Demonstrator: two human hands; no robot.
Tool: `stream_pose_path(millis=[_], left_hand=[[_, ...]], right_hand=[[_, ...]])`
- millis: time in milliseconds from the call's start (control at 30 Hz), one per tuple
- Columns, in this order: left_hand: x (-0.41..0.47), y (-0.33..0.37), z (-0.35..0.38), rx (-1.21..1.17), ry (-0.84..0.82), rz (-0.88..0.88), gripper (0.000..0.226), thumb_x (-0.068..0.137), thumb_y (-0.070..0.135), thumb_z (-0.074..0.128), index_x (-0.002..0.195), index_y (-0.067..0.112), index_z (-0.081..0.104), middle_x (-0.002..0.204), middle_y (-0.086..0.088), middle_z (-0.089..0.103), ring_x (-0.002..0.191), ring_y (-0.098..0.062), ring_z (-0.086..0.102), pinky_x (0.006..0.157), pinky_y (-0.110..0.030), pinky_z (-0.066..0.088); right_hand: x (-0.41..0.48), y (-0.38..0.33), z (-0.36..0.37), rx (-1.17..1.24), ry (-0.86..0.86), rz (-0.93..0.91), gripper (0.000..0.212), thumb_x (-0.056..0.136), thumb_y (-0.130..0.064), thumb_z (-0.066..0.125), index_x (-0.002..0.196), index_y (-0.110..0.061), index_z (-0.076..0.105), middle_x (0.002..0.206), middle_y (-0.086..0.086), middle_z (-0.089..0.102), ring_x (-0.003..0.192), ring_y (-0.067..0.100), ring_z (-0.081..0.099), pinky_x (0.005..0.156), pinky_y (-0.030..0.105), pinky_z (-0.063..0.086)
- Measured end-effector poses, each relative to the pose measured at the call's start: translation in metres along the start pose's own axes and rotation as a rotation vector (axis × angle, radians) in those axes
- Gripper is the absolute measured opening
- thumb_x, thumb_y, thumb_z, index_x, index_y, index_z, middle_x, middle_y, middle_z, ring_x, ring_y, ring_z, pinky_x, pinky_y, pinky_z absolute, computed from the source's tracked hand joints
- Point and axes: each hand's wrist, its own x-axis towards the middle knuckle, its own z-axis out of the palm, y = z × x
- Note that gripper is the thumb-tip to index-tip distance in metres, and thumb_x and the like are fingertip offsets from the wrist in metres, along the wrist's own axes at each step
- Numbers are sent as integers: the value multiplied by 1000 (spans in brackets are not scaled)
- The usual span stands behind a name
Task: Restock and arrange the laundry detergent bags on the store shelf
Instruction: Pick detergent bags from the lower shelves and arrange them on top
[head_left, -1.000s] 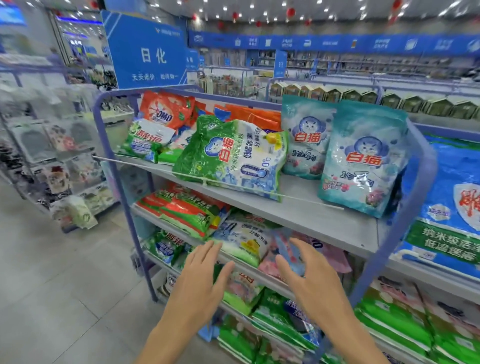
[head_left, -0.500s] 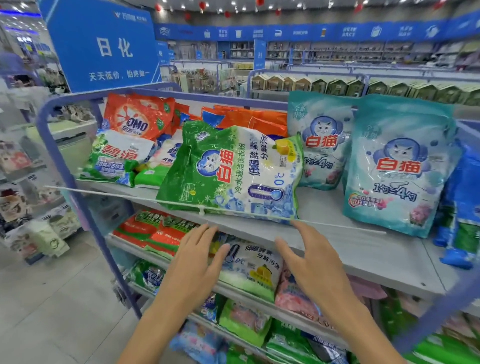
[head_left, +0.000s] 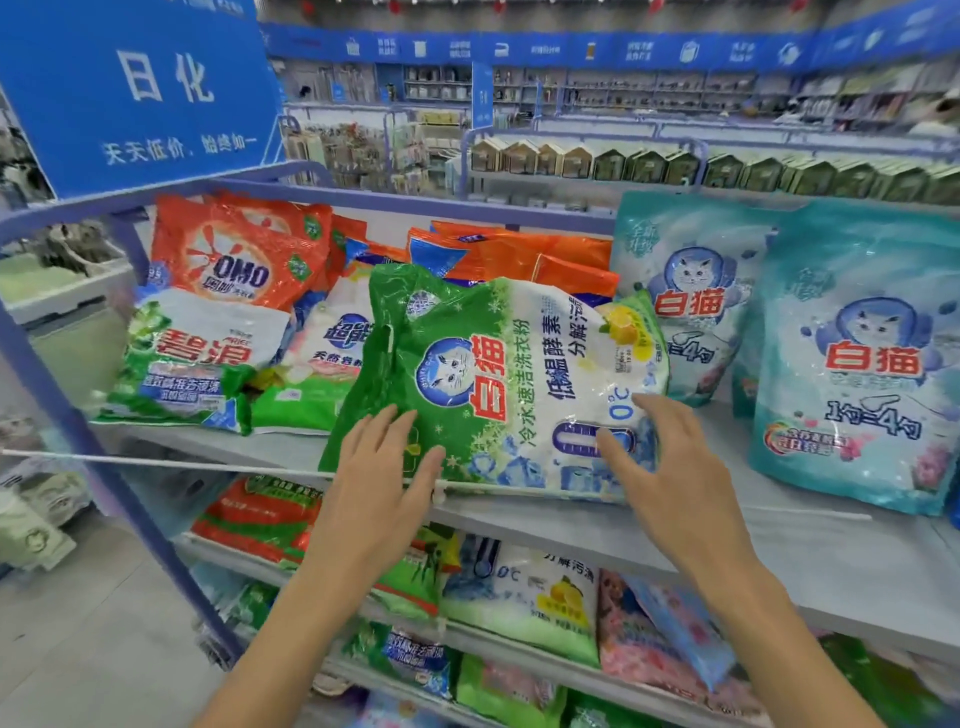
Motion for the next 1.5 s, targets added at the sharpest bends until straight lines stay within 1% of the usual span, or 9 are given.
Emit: stream_pose_path(millis=[267, 433, 500, 633, 933, 1167, 1267, 1400, 1500], left_hand=[[29, -5, 1, 6, -53, -5, 99, 92, 72, 44, 163, 17, 2, 170, -1, 8, 156, -18, 6, 127, -39, 13], [35, -1, 16, -21, -125, -48, 147, 57, 94, 53, 158, 17, -22, 169, -1, -18, 156, -23, -11, 128, -46, 2], [38, 0, 20, -87, -99, -72, 152, 53, 91, 61, 158, 17, -20, 170, 0, -14, 157, -23, -10, 128, -48, 3], [38, -1, 22, -124, -80, -67, 151, 55, 86, 68, 159, 18, -17, 170, 1, -13, 156, -22, -10, 128, -47, 0], [37, 2, 22, -132, -63, -58, 145, 63, 78, 73, 159, 17, -17, 170, 0, -13, 156, -19, -14, 127, -45, -5], [26, 7, 12, -215, 13, 0, 119, 79, 72, 67, 162, 28, -6, 169, 16, -9, 155, -4, -6, 128, -40, 12], [19, 17, 9, -288, 121, 11, 110, 82, 71, 64, 162, 34, -1, 169, 18, -9, 155, -3, -7, 127, -38, 9], [9, 36, 1, -440, 241, -64, 105, 81, 69, 66, 159, 46, -1, 167, 15, -21, 151, -5, -21, 118, -41, 2], [4, 53, -3, -634, 251, -286, 123, 72, 69, 71, 160, 32, -8, 165, 11, -21, 154, -22, -15, 122, -53, 3]], right_hand=[[50, 4, 10, 259, 89, 240, 89, 76, -47, 86, 147, -18, 40, 136, -2, 46, 126, 17, 49, 106, 38, 43], [76, 14, 15, 694, -127, 417, 55, 73, -32, 90, 122, -16, 69, 108, -2, 79, 90, 15, 77, 73, 25, 59], [82, 21, 19, 791, -157, 454, 54, 70, -29, 92, 119, -15, 73, 104, 2, 80, 92, 22, 78, 83, 37, 63], [87, 24, 18, 995, -232, 511, 48, 76, -27, 85, 120, -16, 73, 111, 9, 78, 103, 30, 75, 101, 51, 55], [76, 15, 16, 1206, -69, 529, 51, 72, -13, 86, 121, -6, 72, 109, 20, 77, 100, 40, 75, 85, 60, 60], [66, -10, 0, 1326, 85, 313, 54, 65, -11, 85, 118, -5, 74, 111, 18, 76, 100, 39, 74, 86, 58, 60], [66, -21, -11, 1371, 146, 235, 61, 64, -15, 88, 122, -4, 72, 114, 20, 75, 104, 42, 73, 89, 63, 57], [56, -27, -15, 1449, 166, 178, 77, 59, -26, 95, 128, -6, 69, 125, 20, 71, 114, 44, 68, 95, 70, 51], [44, -34, -13, 1534, 201, 200, 72, 67, -26, 90, 132, -6, 67, 127, 20, 70, 116, 44, 67, 93, 72, 50]])
